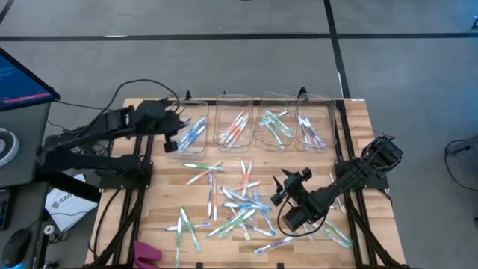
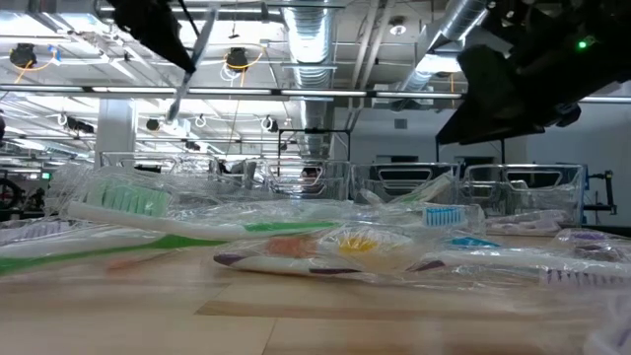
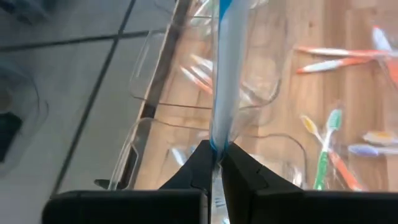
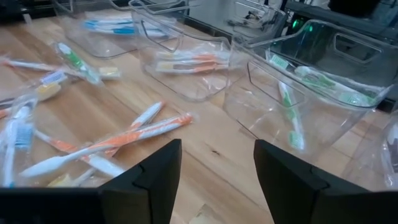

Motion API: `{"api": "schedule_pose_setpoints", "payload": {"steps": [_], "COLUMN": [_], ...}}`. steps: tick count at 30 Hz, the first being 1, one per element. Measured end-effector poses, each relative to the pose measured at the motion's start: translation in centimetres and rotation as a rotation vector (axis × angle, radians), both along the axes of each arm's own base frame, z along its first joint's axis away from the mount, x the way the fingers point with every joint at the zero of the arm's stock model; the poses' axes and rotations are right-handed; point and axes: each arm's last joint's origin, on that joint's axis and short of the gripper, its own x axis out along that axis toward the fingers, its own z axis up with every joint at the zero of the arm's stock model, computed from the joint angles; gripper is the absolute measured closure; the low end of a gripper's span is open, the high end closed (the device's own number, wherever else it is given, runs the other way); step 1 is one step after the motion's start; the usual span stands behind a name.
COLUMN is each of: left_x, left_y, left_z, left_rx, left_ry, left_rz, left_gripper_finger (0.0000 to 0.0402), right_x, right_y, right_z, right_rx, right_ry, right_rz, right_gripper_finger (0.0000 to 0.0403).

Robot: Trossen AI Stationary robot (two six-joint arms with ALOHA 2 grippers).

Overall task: Pick & Place Toothbrushes
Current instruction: Put the blue toothbrush into the left transparent bin

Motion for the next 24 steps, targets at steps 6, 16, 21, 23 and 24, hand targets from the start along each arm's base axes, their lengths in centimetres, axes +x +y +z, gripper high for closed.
{"api": "schedule_pose_setpoints", "payload": {"steps": [6, 16, 21, 23, 24], "left_x": [1.6, 1.4, 1.6, 1.7, 1.8], "left_y": [4.0, 7.9, 8.8, 8.9, 8.9], "left_z": [-2.0, -5.3, -6.1, -6.3, -6.4], "left_rx": [-0.107, -0.352, -0.393, -0.406, -0.413], "left_ry": [0.117, 0.214, 0.23, 0.235, 0.233], "left_rz": [0.167, 0.269, 0.316, 0.323, 0.333], "left_gripper_finger": [0.0393, 0.0391, 0.0391, 0.0391, 0.0391], "right_x": [0.1, 0.1, 0.2, 0.3, 0.3], "right_y": [-0.3, -0.2, -0.4, -0.5, -0.6], "right_z": [0.0, 0.0, 0.0, 0.0, 0.0], "right_rx": [-0.005, -0.03, -0.035, -0.035, -0.035], "right_ry": [0.007, 0.042, 0.049, 0.049, 0.049], "right_rz": [-0.007, 0.012, 0.008, 0.002, -0.001], "right_gripper_finger": [0.0209, 0.0208, 0.0207, 0.0208, 0.0209]}}
